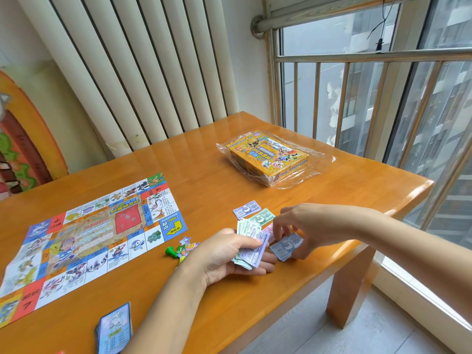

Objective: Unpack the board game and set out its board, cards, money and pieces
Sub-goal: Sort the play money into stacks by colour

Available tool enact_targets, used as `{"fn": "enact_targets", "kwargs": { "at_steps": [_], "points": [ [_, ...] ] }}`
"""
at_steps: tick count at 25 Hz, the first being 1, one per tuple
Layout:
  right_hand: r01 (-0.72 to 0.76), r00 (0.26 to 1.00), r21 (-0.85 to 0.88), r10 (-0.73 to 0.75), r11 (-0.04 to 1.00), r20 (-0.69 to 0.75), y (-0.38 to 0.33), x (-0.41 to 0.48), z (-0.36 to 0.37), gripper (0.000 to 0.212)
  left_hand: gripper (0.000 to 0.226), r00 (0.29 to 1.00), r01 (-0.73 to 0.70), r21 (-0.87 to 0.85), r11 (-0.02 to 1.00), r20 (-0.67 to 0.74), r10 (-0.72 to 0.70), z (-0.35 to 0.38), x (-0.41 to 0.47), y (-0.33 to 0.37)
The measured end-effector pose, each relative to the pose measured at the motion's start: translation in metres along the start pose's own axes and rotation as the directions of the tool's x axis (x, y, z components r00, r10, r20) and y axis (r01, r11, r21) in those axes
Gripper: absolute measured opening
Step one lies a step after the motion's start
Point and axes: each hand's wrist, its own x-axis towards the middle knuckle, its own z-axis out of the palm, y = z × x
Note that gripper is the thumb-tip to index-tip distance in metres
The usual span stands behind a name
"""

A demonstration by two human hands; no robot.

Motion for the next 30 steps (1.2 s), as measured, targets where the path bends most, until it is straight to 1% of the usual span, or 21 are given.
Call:
{"fn": "enact_targets", "kwargs": {
  "at_steps": [5, 12, 14, 20, 30],
  "points": [
    [0.063, 0.998, 0.005, -0.063, 0.998, -0.029, -0.003, 0.004, 0.005, 0.034, 0.029, 1.000, 0.003, -0.010, 1.000, 0.013, -0.003, 0.001, 0.000, 0.001],
    [0.081, 0.997, 0.028, -0.080, 0.996, -0.023, -0.005, 0.005, 0.004, 0.033, 0.029, 1.000, 0.004, -0.021, 1.000, 0.004, -0.004, 0.002, 0.000, 0.001],
    [0.074, 0.997, 0.034, -0.073, 0.997, -0.018, -0.002, 0.002, 0.001, 0.038, 0.028, 1.000, 0.007, -0.019, 1.000, 0.011, -0.007, 0.002, -0.001, 0.002],
    [0.046, 0.998, -0.012, -0.045, 0.999, 0.033, 0.004, 0.000, -0.004, 0.035, 0.027, 1.000, 0.008, -0.020, 1.000, 0.011, -0.008, 0.001, 0.000, 0.002],
    [0.039, 0.999, -0.012, -0.039, 0.999, 0.030, 0.004, 0.001, -0.007, 0.040, 0.029, 1.000, 0.000, -0.007, 1.000, 0.003, 0.000, 0.001, 0.001, 0.003]
  ]
}}
